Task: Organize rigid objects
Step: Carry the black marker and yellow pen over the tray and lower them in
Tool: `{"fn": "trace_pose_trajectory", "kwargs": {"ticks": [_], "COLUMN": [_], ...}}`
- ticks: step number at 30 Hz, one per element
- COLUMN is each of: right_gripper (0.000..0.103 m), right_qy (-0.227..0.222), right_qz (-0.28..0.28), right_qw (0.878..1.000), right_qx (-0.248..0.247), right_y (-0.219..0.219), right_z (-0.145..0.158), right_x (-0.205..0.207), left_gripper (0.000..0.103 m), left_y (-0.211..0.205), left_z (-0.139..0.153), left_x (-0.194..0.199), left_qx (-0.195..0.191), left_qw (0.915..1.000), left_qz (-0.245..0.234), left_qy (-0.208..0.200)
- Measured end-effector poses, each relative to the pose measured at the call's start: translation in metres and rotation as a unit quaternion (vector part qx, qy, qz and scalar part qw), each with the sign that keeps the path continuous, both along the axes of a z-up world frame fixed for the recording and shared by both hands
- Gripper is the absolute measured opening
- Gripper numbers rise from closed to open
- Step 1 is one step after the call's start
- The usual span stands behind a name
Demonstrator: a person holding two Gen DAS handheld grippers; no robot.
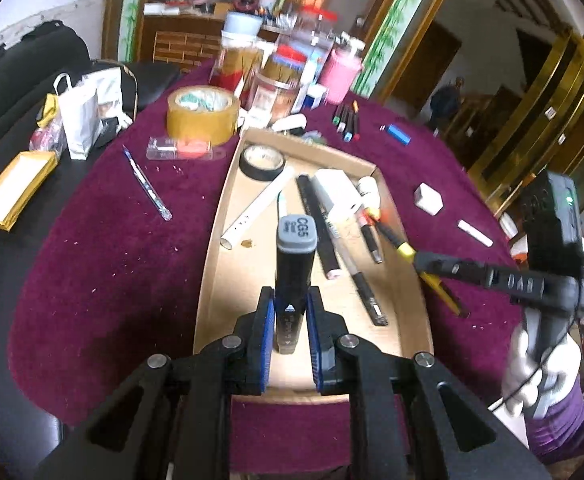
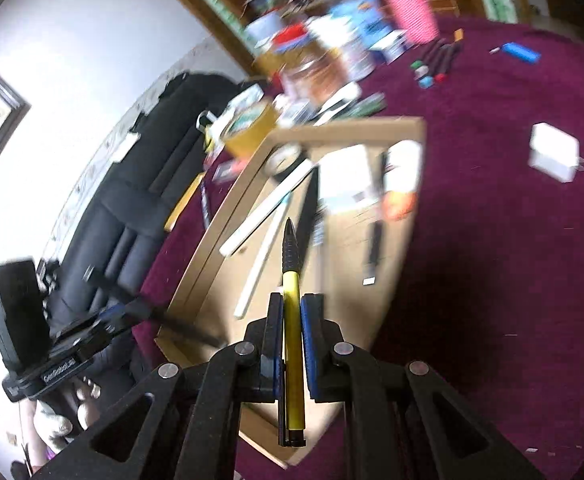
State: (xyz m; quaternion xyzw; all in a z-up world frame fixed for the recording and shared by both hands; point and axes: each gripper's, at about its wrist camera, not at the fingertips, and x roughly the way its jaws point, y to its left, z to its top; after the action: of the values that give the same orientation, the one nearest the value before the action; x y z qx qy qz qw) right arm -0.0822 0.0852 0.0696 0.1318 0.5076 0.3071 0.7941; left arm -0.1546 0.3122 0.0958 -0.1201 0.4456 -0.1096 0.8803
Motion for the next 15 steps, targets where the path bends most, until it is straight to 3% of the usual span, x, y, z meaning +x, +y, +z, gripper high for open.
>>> {"fn": "trace_pose_trajectory", "kwargs": {"ticks": [7,15], "right_gripper": [0.010,0.010], "right_qy": [0.038,0.041], "right_qz": [0.003,0.003], "right_qw": [0.999,0.999], "right_qx": [-0.011,-0.029], "right_y": [0.035,0.055], "right_z": [-0.029,-0.036], "right_x": [0.017,0.033], "left_gripper": [0.015,0.015], "left_y": [0.001,-0.011], "left_z": [-0.033,-0.059], "left_x": [0.054,0.071], "left_qx": [-0.005,0.016], "left_qw": [0.9984,0.9962], "left_qz": [-0.003,-0.001], "left_qy": [0.057,0.086]}}
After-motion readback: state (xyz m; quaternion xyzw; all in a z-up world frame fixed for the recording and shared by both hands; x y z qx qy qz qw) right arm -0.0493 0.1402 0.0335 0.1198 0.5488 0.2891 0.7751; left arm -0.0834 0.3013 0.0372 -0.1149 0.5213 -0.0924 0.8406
